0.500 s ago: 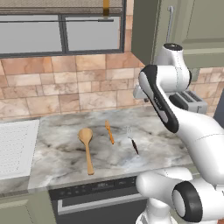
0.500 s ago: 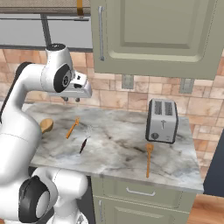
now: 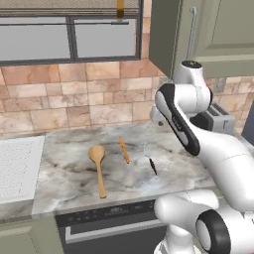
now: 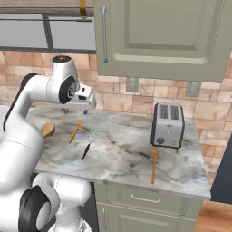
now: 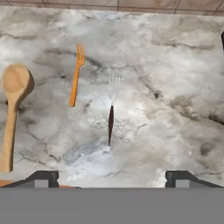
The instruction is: Organize the utensils by type. Pick up the wooden spoons from the counter and place them in the open cabinet. Then pick up the metallic utensils from the counter and place them in the open drawer.
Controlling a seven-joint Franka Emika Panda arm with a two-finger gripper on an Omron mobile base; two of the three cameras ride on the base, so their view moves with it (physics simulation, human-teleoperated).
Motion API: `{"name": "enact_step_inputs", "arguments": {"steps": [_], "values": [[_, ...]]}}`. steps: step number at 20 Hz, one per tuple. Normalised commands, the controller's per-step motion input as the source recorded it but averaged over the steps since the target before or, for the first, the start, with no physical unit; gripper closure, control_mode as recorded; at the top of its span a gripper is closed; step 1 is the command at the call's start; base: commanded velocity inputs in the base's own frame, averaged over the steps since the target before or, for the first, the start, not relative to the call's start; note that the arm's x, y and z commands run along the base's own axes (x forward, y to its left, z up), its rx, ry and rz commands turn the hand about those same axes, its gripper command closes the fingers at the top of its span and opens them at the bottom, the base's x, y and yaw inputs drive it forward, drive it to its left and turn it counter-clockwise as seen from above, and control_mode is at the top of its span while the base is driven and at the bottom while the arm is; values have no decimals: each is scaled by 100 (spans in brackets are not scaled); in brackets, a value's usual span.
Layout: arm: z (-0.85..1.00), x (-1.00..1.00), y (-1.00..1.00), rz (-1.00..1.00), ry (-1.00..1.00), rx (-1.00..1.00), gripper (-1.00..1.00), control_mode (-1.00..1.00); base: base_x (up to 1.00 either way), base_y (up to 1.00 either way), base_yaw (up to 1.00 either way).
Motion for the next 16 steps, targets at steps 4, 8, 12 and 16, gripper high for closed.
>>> {"name": "enact_step_inputs", "arguments": {"steps": [4,8,12,16], "values": [[-53,0,0,0,-1,0,-100,-100,0,0,0],[-53,0,0,0,0,0,-100,-100,0,0,0],[-49,5,0,0,8,0,-100,-100,0,0,0],[-42,20,0,0,14,0,-100,-100,0,0,0]]}}
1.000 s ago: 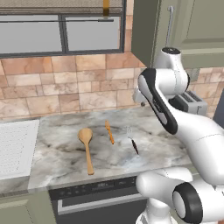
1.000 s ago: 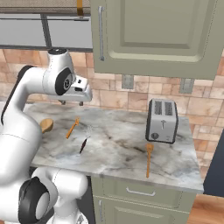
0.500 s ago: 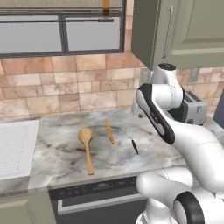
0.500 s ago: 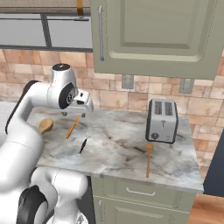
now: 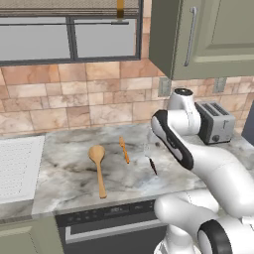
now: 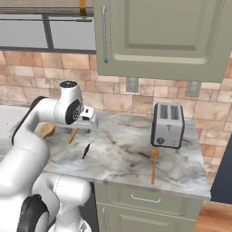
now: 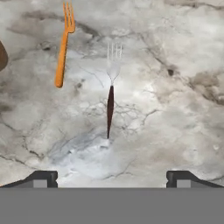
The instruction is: Organize the utensils by type. Pick up the wooden spoons from the counter and place them in the open cabinet. Then pick up the metallic utensils from the counter and place them in the open drawer.
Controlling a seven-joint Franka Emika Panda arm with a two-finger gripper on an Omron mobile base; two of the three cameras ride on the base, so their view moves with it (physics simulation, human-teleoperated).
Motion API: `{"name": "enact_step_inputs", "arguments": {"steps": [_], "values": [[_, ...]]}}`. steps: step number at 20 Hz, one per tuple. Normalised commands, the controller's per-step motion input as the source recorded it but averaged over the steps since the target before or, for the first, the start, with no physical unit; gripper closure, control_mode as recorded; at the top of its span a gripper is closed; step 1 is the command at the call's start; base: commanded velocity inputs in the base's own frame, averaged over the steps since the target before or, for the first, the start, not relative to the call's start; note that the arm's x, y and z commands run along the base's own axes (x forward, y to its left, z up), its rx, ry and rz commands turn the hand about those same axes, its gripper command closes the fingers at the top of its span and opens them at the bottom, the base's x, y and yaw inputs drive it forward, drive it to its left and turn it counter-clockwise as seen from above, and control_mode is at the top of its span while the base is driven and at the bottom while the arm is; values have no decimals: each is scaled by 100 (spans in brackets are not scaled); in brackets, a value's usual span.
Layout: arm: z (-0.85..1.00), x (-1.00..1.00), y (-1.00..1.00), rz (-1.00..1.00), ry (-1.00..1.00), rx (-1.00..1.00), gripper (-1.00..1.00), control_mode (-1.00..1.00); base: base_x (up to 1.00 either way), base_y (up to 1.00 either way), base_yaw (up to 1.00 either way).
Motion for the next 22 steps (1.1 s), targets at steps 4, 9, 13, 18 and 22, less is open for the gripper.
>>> {"name": "enact_step_inputs", "arguments": {"steps": [4,9,13,18,22], "values": [[-44,23,0,0,14,0,-100,-100,0,0,0],[-47,27,1,0,15,0,-100,-100,0,0,0],[-52,24,7,0,9,0,-100,-100,0,0,0],[-43,20,19,0,4,0,-100,-100,0,0,0],[-31,16,6,0,0,0,-100,-100,0,0,0]]}}
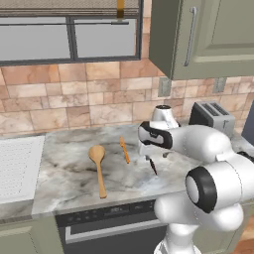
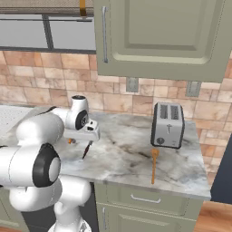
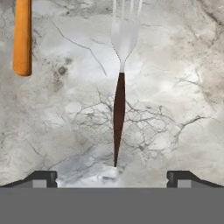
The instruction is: Organize the utensils by type. Pick up the wooden spoons from the counter and place them in the open cabinet. Then pick up the metallic utensils from the counter and place them in the open drawer.
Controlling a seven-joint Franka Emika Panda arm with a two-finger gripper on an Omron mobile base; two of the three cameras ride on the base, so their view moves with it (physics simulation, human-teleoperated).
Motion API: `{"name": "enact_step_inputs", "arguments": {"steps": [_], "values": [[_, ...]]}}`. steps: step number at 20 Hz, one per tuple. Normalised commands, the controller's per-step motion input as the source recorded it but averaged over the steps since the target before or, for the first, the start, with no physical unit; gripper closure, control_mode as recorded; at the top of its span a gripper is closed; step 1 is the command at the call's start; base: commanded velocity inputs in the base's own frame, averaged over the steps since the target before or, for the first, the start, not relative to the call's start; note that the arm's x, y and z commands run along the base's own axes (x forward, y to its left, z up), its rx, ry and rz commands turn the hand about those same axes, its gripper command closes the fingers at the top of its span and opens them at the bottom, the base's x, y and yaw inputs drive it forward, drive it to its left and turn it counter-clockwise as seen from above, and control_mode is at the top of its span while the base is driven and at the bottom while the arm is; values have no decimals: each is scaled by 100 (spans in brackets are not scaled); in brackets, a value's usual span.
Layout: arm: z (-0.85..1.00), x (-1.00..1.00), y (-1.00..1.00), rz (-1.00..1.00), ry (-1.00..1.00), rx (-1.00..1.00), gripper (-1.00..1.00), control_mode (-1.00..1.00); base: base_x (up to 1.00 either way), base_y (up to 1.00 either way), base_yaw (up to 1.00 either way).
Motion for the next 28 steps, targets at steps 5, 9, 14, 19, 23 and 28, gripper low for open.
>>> {"name": "enact_step_inputs", "arguments": {"steps": [5,9,14,19,23,28], "values": [[-21,12,0,0,0,0,-100,-100,0,0,0],[-13,4,0,0,0,2,-100,-100,0,0,0],[-22,9,0,0,0,0,-100,-100,0,0,0],[-18,10,0,0,0,1,-100,-100,0,0,0],[-16,13,0,0,0,1,-100,-100,0,0,0],[-14,11,0,0,0,1,-100,-100,0,0,0]]}}
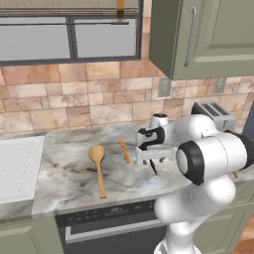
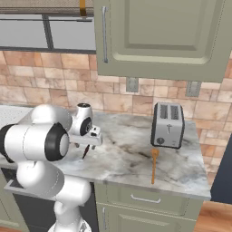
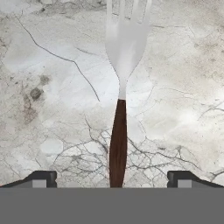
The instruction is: Organize the utensils by type. Pick up the wooden spoons from the counter and place them in the open cabinet. Then pick up the metallic utensils from the counter and place them in the open drawer.
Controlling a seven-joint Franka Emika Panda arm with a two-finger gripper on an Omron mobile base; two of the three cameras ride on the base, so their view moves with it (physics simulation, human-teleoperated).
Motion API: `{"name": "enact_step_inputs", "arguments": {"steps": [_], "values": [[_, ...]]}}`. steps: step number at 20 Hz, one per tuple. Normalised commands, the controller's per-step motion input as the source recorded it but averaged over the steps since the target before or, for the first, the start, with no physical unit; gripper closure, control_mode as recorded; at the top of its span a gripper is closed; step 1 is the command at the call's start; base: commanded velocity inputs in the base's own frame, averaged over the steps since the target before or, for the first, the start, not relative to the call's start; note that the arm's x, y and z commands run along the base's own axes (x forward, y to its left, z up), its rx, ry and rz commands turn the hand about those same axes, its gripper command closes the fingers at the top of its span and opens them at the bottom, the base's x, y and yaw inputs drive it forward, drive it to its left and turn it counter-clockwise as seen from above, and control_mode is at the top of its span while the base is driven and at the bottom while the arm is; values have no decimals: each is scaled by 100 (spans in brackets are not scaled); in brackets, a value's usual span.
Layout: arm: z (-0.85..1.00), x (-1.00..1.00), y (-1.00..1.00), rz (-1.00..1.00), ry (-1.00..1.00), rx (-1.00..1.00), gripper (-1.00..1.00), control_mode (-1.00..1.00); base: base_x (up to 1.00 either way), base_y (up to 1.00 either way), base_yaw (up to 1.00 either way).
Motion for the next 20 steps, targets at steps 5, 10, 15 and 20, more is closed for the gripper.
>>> {"name": "enact_step_inputs", "arguments": {"steps": [5,10,15,20], "values": [[-15,13,0,0,0,0,-100,-100,0,0,0],[-13,13,0,0,0,0,-100,-100,0,0,0],[-17,9,0,0,0,0,-100,-100,0,0,0],[-21,4,0,0,0,0,-100,-100,0,0,0]]}}
